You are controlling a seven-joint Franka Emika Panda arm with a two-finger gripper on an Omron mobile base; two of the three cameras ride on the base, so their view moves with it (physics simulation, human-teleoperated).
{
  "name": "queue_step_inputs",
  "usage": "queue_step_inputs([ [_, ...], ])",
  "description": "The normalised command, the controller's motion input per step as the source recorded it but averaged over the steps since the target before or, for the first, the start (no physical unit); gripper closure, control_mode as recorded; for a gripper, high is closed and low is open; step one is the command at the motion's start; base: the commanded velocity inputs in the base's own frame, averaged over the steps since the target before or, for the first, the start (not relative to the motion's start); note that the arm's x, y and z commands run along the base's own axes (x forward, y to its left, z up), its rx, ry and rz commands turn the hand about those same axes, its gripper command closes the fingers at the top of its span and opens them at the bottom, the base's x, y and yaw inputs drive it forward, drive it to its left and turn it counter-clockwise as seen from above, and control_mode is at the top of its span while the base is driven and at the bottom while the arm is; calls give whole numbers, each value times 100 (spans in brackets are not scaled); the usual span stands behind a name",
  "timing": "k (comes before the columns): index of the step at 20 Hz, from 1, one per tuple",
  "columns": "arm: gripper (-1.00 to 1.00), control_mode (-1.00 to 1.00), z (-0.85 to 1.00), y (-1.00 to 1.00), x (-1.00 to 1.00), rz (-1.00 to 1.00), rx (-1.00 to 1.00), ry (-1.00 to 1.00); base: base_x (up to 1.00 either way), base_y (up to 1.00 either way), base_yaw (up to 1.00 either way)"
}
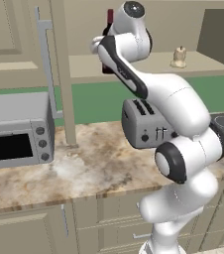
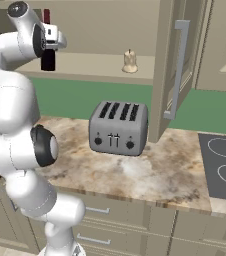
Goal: Get the candle and the wine from the cabinet and move them to the dining counter.
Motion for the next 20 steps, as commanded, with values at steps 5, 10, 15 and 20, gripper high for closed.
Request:
queue_step_inputs([
  [5,100,-100,0,0,-44,0,0,0,0,0,0],
  [10,100,-100,0,0,-56,0,0,0,0,0,0],
  [15,100,-100,0,-10,-71,0,0,-1,0,0,0],
  [20,100,-100,0,-37,-77,0,0,-2,0,0,0],
])
